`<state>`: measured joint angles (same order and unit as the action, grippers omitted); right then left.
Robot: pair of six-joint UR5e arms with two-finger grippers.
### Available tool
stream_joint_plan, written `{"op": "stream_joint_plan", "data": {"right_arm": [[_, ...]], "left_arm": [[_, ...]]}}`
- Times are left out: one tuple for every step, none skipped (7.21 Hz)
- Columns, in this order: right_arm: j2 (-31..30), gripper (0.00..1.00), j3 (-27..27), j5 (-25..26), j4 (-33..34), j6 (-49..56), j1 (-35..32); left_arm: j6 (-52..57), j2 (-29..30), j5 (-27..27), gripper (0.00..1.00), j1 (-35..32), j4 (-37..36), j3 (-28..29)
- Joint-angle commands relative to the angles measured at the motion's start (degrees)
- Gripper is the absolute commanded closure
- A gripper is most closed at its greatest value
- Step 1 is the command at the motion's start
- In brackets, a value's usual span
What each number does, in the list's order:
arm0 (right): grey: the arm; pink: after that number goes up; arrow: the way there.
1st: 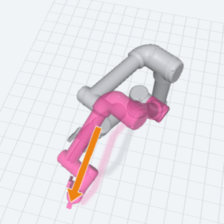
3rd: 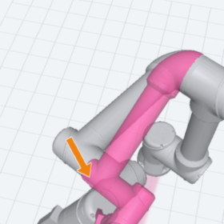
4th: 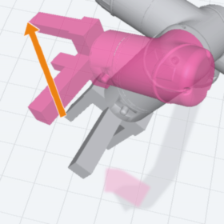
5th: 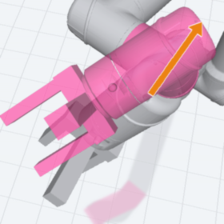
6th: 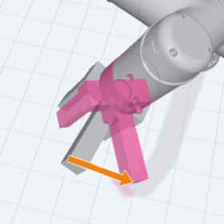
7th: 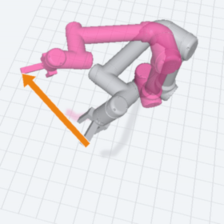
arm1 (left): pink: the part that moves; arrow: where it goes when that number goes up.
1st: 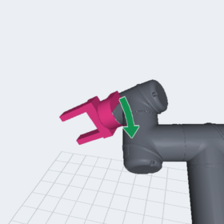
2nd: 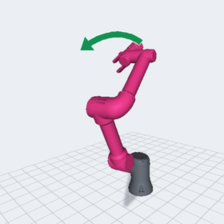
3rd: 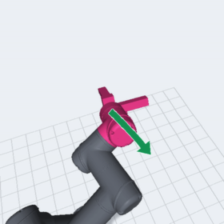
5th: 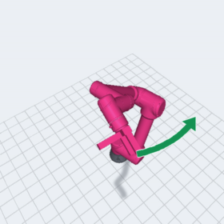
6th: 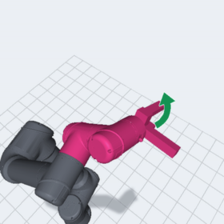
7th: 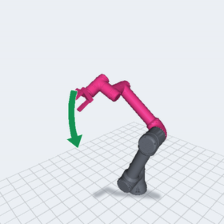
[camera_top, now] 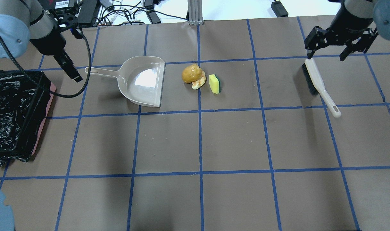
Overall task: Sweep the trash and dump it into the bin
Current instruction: 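Lower the left gripper to the dustpan handle while the right descends to the brush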
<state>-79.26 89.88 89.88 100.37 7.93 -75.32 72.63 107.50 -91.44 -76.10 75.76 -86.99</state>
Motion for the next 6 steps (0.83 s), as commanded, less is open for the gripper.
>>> {"op": "stream_joint_plan", "data": {"right_arm": [[2.77, 0.03, 4.67, 2.38, 0.44, 7.41, 3.85], [5.32, 0.04, 4.95, 3.45, 0.53, 9.45, 4.73], [8.21, 0.06, 4.95, 5.03, 0.36, 9.64, 5.09], [9.72, 0.10, 4.95, 6.61, 0.36, 10.60, 5.61], [10.61, 0.11, 4.95, 6.97, 0.53, 10.79, 6.05], [11.92, 0.11, 5.04, 7.24, 0.36, 10.70, 6.41]], "left_arm": [[14.69, 3.58, 4.21, 0.00, -0.01, -6.75, 0.07], [23.52, 4.81, 5.99, 0.00, -0.01, -7.20, 0.07], [26.14, 5.96, 6.36, 0.00, -0.10, -9.90, 0.07], [27.21, 7.27, 6.36, 0.00, -0.10, -13.15, 0.15], [27.39, 7.98, 5.75, 0.00, -0.18, -15.53, 1.03], [27.30, 8.42, 5.83, 0.00, -0.62, -15.38, 1.38]]}}
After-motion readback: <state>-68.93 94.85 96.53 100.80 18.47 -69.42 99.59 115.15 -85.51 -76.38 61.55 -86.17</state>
